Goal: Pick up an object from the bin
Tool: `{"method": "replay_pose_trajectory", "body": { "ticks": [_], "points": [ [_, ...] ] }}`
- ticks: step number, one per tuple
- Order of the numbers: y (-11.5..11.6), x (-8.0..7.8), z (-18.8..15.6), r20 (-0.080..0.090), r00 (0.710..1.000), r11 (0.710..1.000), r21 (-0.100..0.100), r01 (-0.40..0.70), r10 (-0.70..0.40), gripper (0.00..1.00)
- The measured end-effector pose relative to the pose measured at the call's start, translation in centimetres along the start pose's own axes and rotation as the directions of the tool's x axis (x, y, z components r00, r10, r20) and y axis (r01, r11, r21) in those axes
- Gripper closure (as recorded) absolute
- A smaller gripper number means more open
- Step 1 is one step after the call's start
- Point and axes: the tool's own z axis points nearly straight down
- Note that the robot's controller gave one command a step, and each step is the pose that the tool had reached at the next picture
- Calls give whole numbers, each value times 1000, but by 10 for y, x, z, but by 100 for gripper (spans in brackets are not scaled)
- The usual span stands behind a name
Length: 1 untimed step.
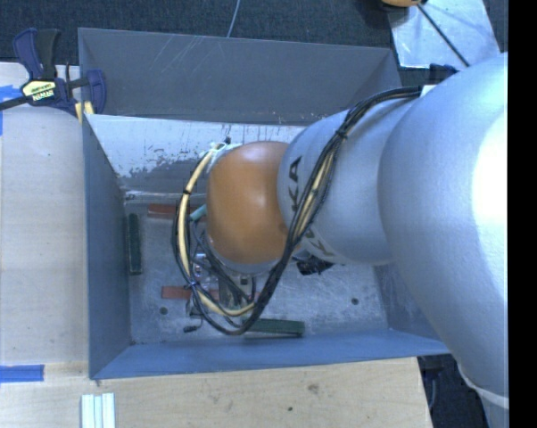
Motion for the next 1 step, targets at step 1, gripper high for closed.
{"method": "replay_pose_trajectory", "body": {
  "ticks": [1],
  "points": [
    [0, -12, -69, 4, 1000, 1000, -2, 16, -16, 100]
  ]
}}
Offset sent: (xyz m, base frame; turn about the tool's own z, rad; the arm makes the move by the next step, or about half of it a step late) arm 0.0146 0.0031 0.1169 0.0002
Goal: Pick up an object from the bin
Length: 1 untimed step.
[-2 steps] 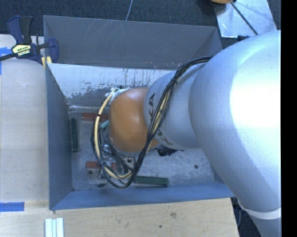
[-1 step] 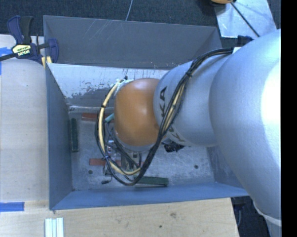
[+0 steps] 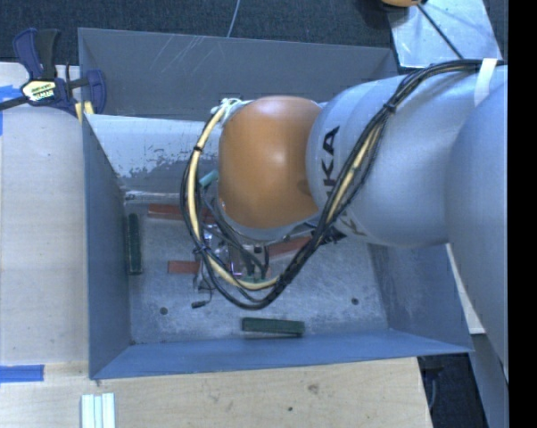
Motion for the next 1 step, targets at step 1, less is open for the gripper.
{"method": "replay_pose_trajectory", "body": {
  "ticks": [1],
  "points": [
    [8, -1, -55, 9, 1000, 1000, -3, -14, 14, 100]
  ]
}}
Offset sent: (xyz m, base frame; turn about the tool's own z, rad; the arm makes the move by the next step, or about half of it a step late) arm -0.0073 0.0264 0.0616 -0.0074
